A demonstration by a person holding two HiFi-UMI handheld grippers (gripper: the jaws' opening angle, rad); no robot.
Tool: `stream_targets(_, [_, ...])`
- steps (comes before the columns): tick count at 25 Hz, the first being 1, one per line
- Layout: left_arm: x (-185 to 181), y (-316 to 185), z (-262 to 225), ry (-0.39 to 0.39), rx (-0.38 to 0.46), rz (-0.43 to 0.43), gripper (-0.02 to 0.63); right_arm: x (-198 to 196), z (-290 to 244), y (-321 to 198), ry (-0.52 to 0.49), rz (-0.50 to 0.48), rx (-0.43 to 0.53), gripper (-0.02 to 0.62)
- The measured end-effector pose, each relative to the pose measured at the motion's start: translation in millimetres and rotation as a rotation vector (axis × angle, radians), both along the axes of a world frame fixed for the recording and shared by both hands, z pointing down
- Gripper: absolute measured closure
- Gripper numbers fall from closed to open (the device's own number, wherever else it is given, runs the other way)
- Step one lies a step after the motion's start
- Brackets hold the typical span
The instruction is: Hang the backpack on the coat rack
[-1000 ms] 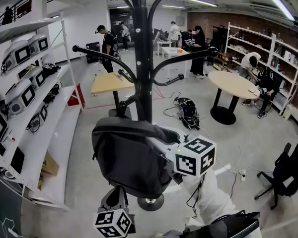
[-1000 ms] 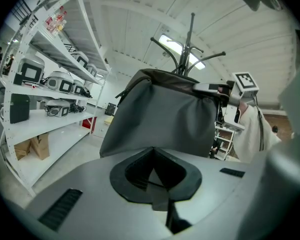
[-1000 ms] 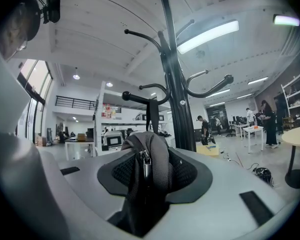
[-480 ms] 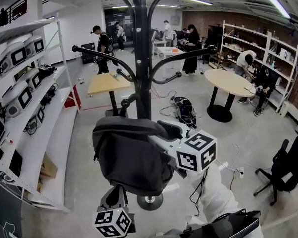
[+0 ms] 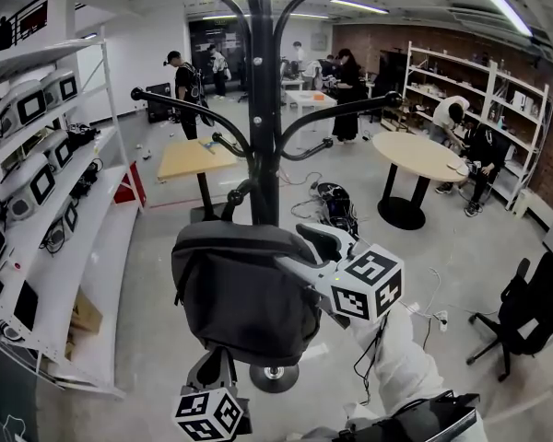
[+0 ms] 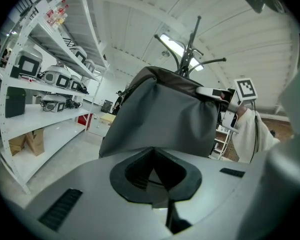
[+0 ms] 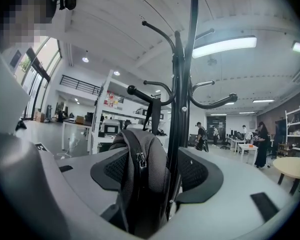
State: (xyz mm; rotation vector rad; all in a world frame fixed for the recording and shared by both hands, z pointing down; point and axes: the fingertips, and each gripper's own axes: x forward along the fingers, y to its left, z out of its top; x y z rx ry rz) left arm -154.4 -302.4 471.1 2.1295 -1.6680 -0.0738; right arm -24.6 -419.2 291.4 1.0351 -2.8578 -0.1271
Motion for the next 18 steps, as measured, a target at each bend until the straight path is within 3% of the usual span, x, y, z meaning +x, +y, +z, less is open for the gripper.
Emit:
stream_targets(8, [7.1,8.3,-0.6,0.010,0.004,-0.005,0.603,-2.8,-2.9,14.1,0.047,-0.082,0.036,0.341])
stream_targets(18, [11.1,21.6,-0.8,0.009,0.004,-0.021,0.603,9.7,-8.0,25.9,0.090,-0.034,0.107,0.341])
